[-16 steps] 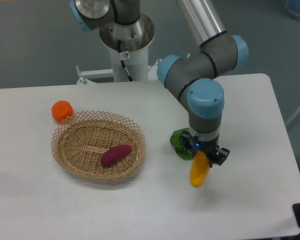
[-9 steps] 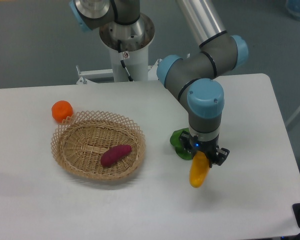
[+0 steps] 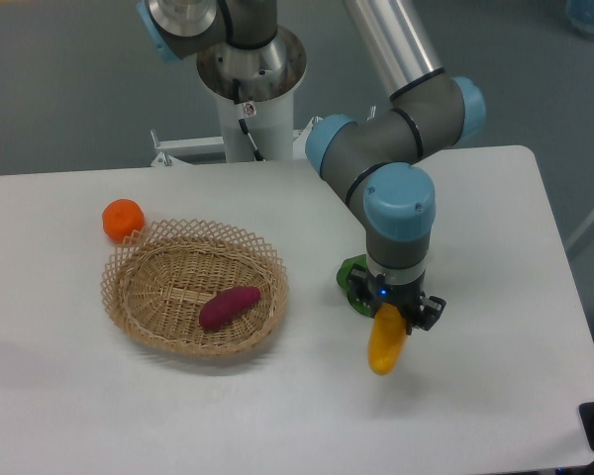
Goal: Place the mango on the table
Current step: 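Lower the held yellow mango toward the table beside the basket, then open the gripper to release the mango onto the table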
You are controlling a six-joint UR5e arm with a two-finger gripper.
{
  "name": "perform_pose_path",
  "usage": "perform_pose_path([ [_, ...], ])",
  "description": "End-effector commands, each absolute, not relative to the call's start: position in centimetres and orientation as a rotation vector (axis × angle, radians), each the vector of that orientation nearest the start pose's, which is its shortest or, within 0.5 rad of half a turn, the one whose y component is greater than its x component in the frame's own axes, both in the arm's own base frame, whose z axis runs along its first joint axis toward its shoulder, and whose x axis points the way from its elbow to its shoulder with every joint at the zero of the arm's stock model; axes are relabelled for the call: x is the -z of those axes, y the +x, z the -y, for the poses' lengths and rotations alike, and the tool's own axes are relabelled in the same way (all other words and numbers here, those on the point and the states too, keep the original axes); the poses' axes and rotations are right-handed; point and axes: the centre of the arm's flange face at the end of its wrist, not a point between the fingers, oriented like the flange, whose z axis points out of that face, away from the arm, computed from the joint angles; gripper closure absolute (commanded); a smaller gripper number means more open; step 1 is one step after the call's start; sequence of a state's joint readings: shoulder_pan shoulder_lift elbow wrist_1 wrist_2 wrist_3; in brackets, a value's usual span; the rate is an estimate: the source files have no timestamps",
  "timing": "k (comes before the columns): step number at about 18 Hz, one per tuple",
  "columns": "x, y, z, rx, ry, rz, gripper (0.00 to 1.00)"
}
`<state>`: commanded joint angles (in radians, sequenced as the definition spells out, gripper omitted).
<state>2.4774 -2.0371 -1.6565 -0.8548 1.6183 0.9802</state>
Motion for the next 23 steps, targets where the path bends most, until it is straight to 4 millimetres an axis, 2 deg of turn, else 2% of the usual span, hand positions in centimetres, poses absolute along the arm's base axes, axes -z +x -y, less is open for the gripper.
perform_pose_path([
  [2,-24.7,-42.1,-49.3,-0.255,-3.070,-0.111,0.58],
  [5,-23.1,-41.1,-50.4,-0.224,-3.085,-0.144,0.57],
  [8,-22.7,-41.0,-50.6,-0.213,-3.089,-0.158,0.56],
  [11,-22.6,-41.1,-50.7,-0.215,-3.088,-0.170,0.45],
  [12,-22.6,-41.0,-50.7,-0.213,-3.089,-0.173,0.37],
  [14,-22.5,-41.0,-50.6,-0.214,-3.089,-0.175,0.13],
  [18,-22.7,-41.1,-50.7,-0.219,-3.086,-0.177,0.01],
  [21,-23.2,-41.3,-50.9,-0.234,-3.078,-0.169,0.00],
  [23,-24.5,-41.8,-51.2,-0.260,-3.057,-0.165,0.00],
])
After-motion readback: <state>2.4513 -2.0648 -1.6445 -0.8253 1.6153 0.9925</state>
